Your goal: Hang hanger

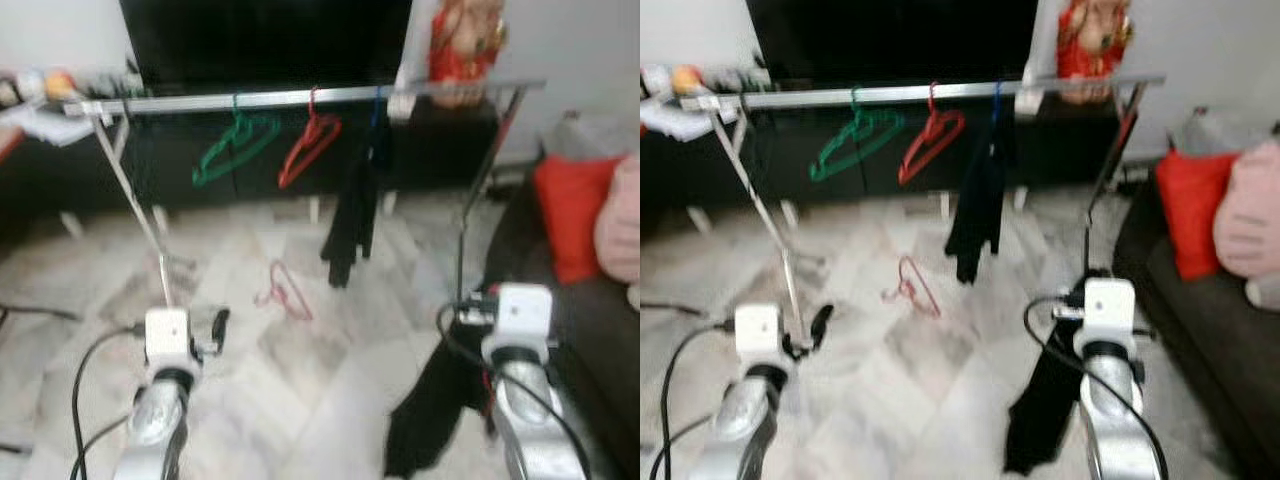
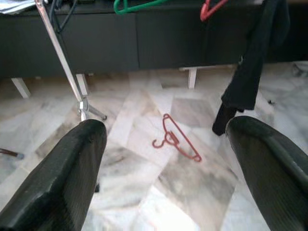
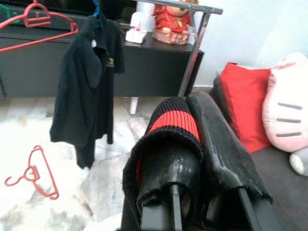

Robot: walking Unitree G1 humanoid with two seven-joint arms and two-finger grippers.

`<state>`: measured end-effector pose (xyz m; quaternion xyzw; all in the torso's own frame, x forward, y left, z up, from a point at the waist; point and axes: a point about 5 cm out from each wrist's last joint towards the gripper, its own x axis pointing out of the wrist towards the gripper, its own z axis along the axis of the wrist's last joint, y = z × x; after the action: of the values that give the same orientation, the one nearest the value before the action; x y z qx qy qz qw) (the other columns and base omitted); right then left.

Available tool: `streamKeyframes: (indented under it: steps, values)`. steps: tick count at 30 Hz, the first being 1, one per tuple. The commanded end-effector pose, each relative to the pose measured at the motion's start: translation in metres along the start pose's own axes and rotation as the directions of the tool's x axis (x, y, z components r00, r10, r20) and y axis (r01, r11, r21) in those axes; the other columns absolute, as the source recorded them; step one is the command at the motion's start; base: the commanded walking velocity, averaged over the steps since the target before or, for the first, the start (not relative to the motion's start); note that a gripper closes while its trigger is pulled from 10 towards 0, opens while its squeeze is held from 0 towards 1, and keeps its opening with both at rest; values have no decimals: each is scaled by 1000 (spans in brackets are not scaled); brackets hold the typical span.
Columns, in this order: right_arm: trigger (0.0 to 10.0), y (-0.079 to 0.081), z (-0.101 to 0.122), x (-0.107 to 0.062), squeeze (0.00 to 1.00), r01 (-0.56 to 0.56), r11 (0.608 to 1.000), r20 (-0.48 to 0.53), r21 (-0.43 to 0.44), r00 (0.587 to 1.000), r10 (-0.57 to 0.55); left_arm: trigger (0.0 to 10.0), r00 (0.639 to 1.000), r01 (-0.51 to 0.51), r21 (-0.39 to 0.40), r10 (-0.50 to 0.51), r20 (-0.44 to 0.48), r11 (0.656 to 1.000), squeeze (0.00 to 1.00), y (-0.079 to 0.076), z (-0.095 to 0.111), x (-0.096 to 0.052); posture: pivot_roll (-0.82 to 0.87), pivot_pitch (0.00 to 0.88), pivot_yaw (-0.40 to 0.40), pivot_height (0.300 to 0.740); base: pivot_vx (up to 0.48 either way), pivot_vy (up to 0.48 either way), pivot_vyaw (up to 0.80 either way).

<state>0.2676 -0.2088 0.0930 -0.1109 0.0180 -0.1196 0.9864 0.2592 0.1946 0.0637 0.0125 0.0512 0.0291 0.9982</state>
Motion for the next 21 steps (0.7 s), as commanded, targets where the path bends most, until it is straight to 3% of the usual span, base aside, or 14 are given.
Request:
streamKeyframes:
  steps: [1, 5, 12, 15, 21]
  values:
    - [10000, 4, 5, 3, 0, -10, 1000, 25, 8, 1000, 10, 10000, 1000, 9, 12, -9, 20, 1000, 0, -1, 7, 0, -120, 0, 6, 740, 0, 0, 0]
    - [10000, 7, 3, 3, 0, -35, 999, 16, 7, 999, 35, 10000, 999, 5, 22, -6, 32, 1000, 0, -2, 9, -1, -116, 0, 2, 740, 0, 0, 0]
    - [10000, 4, -2, 2, 0, -42, 999, 8, -6, 999, 42, 10000, 999, 34, 155, -40, 35, 987, 0, 11, 16, -8, -112, 0, 1, 740, 0, 0, 0]
    - [10000, 1, -3, 1, 0, -35, 999, 8, -7, 999, 35, 10000, 999, 2, 147, -7, 33, 989, 0, 22, 16, -11, -111, 0, 4, 740, 0, 0, 0]
    - [10000, 4, -4, -1, 0, -39, 999, 8, -4, 999, 39, 10000, 999, -29, 103, 24, 43, 994, 0, 22, 17, -8, -113, 0, 3, 740, 0, 0, 0]
